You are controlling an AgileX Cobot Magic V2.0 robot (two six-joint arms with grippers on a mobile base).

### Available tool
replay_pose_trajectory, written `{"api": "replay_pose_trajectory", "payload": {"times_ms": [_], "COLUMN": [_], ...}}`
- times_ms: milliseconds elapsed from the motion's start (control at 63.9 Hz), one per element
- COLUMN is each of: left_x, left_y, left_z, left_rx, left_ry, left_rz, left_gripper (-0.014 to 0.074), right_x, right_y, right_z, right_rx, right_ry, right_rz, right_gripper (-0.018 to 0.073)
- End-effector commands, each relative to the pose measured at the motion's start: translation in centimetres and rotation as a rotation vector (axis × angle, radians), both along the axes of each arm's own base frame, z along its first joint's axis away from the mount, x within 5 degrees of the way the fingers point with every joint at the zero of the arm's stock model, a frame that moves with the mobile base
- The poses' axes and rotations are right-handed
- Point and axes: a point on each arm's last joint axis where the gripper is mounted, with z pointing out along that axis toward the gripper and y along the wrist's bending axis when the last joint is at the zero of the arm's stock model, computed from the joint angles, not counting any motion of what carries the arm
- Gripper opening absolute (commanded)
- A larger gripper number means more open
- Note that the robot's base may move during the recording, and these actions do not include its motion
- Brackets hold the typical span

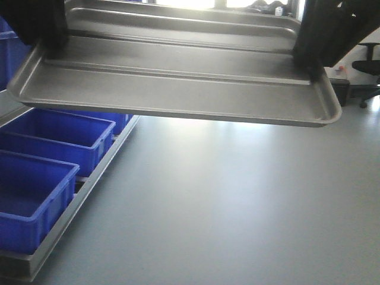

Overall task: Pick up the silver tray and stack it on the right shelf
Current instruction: 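Hold the tray raised while the base drives to another shelf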

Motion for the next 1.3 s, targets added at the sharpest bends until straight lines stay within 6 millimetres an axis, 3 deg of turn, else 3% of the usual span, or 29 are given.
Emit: {"api": "replay_pose_trajectory", "payload": {"times_ms": [0,1283], "left_x": [-0.47,-0.48], "left_y": [0.52,0.51], "left_z": [2.04,2.03], "left_rx": [-0.03,-0.032], "left_ry": [-0.075,-0.073], "left_rz": [-0.018,-0.018], "left_gripper": [-0.0093,-0.0093], "right_x": [-0.05,-0.05], "right_y": [-0.21,-0.21], "right_z": [2.37,2.37], "right_rx": [0.031,0.031], "right_ry": [-0.121,-0.121], "right_rz": [0.028,0.028], "right_gripper": [0.0057,0.0057]}}
